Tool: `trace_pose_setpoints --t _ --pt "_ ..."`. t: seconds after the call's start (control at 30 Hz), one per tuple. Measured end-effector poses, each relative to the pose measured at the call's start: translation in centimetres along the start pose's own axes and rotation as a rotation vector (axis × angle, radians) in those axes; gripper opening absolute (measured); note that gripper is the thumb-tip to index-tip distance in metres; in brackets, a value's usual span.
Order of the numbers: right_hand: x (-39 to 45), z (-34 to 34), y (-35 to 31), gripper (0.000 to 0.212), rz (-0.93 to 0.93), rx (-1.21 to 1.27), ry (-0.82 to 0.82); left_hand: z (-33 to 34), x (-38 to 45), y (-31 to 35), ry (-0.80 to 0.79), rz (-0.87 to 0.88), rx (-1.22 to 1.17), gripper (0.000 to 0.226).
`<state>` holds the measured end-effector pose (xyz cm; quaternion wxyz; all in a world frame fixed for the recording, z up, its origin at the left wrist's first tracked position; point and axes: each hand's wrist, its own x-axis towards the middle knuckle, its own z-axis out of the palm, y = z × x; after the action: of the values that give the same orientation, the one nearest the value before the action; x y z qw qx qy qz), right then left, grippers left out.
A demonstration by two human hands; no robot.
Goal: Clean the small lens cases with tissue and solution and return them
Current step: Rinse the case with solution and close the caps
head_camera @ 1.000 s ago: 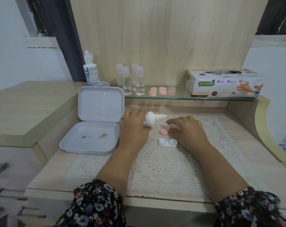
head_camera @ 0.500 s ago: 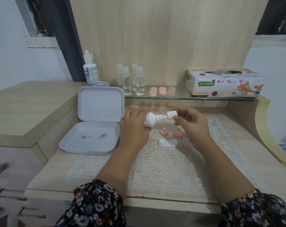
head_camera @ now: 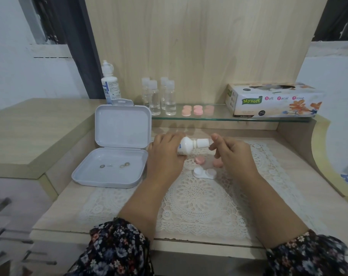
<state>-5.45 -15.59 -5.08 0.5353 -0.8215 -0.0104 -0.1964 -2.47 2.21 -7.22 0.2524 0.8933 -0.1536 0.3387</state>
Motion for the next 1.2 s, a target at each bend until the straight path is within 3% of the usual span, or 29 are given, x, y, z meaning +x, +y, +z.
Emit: trace_pose_setpoints --t 0.1,0.23,0.33,0.47,0.6,0.93,1.0,1.1,1.2 --pt "-0.1 -0.3 -0.1 0.014 -0.098 -0.012 -0.011 0.1 0.0 -0.1 0.013 0.006 0.001 0.060" --pt "-0.2 0.0 -0.1 0.013 -0.128 -0.110 -0.081 0.1 0.0 -0.1 0.023 0.016 0.007 0.059" --pt "-0.3 -0.3 -0.3 0.047 -0.044 -0.237 -0.024 0.2 0.0 -0.1 0.030 0.028 0.002 0.058" --pt "-0.5 -0.6 -0.3 0.015 -0.115 -0.162 -0.054 0.3 0.0 -0.2 0.042 0.047 0.021 0.059" --pt "-0.4 -0.1 -0.3 0.009 -0.141 -0.227 -0.150 0.3 0.0 -0.1 0.047 0.070 0.025 0.058" --pt "-0.5 0.0 -0.4 0.036 -0.123 -0.271 -0.134 0.5 -0.2 0.0 0.053 0.123 0.050 0.057" --pt "-0.5 -0.1 -0.4 0.035 -0.086 -0.186 -0.114 0.4 -0.2 0.2 -0.006 0.079 0.007 0.055" --pt "-0.6 -0.7 -0.7 0.032 -0.046 -0.160 -0.087 0.2 -0.1 0.4 -0.110 -0.138 -0.178 0.048" --pt "-0.6 -1.5 -0.5 0.027 -0.015 -0.186 -0.114 -0.2 0.3 0.4 -0.103 -0.330 -0.362 0.046"
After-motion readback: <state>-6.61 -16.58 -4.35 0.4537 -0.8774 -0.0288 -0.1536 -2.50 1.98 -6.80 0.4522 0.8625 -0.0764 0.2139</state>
